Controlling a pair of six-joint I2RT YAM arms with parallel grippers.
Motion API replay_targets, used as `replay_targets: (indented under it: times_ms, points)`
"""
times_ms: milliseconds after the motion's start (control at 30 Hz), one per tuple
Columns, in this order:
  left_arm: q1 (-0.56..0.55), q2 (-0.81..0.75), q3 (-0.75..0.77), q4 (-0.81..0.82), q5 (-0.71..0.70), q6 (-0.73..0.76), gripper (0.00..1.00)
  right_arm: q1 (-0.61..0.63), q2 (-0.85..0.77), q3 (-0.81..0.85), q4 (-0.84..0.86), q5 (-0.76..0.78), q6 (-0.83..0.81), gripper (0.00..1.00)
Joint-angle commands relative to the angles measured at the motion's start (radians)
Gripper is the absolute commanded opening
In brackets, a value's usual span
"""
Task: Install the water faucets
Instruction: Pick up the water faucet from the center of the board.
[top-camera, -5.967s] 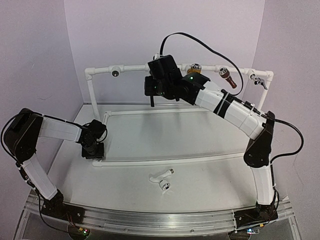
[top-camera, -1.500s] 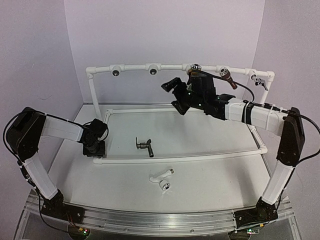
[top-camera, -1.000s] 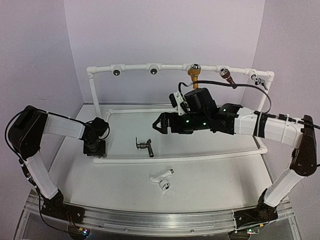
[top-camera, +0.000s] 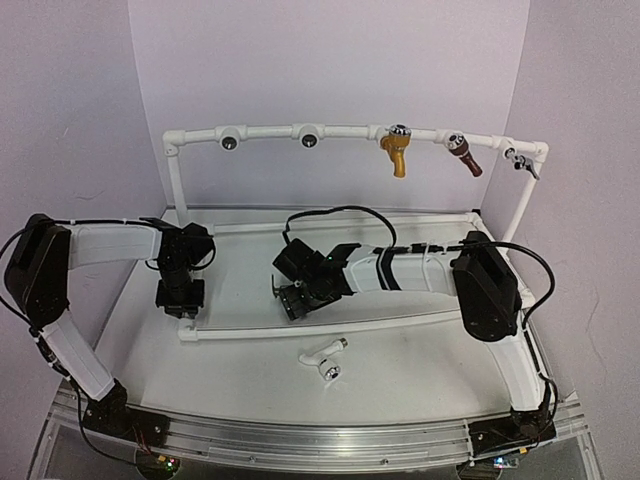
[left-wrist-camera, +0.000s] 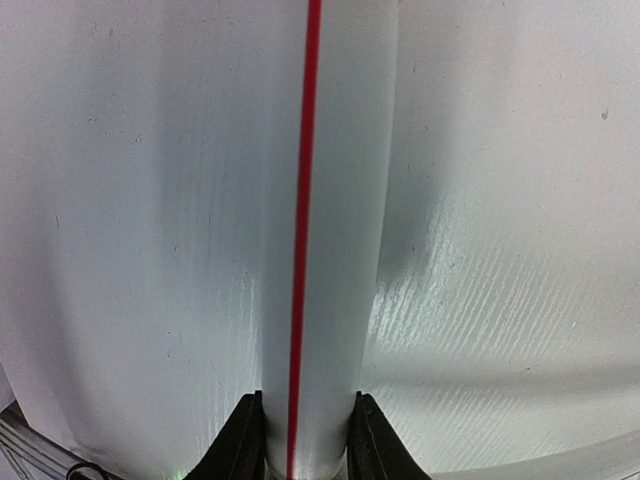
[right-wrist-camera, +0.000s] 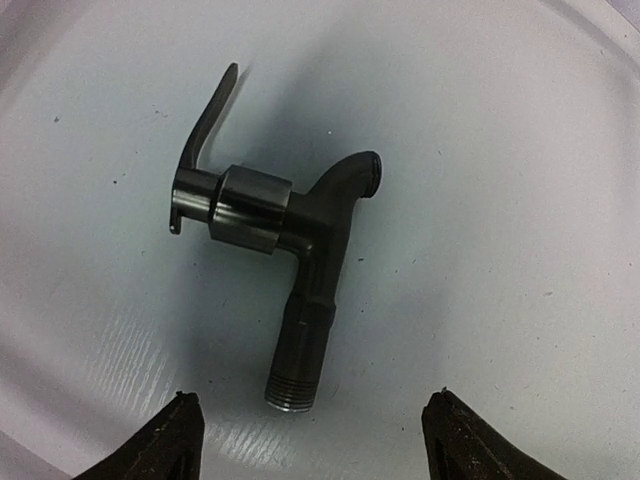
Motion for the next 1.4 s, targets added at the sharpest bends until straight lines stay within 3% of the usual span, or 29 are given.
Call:
replay_targets:
  times_ms: [0, 233, 433, 467, 533, 567, 667, 733, 1000, 1200, 1367]
  points:
    - [-0.040, 0.054, 0.108, 0.276, 0.262, -0.022, 0.00, -0.016, 0.027, 0.052, -0.004, 0.027, 0.047, 0.81]
    - [-0.019, 0.083, 0.015, 0.414, 0.262, -0.022, 0.00, -0.042, 0.054, 0.059, -0.004, -0.017, 0.055, 0.84]
    - [-0.020, 0.010, -0.201, 0.746, 0.262, -0.022, 0.00, -0.043, 0.071, 0.045, 0.051, -0.042, 0.013, 0.84]
    - [-0.020, 0.009, -0.226, 0.786, 0.250, 0.000, 0.11, -0.043, 0.069, 0.035, 0.072, -0.049, 0.007, 0.84]
    - [-0.021, -0.001, -0.286, 0.868, 0.082, 0.164, 0.94, -0.042, 0.063, 0.011, 0.117, -0.070, -0.005, 0.84]
    - [-0.020, -0.013, -0.321, 0.936, 0.064, 0.173, 0.98, -0.042, 0.060, 0.002, 0.133, -0.077, -0.009, 0.84]
    - [-0.021, -0.095, -0.510, 1.239, 0.043, 0.191, 1.00, -0.042, 0.046, -0.064, 0.219, -0.102, -0.021, 0.84]
    - [-0.024, -0.127, -0.586, 1.354, 0.004, 0.190, 1.00, -0.042, 0.038, -0.097, 0.260, -0.110, -0.027, 0.84]
    - [-0.024, -0.246, -0.605, 1.258, -0.042, 0.178, 1.00, -0.042, 0.065, -0.098, 0.288, -0.090, -0.031, 0.76]
    - [-0.026, -0.433, -0.598, 1.098, -0.064, 0.107, 1.00, -0.043, 0.094, -0.053, 0.297, -0.091, -0.053, 0.52]
    - [-0.024, -0.607, -0.528, 0.851, -0.138, 0.038, 0.97, -0.051, 0.108, 0.021, 0.298, -0.143, -0.096, 0.24]
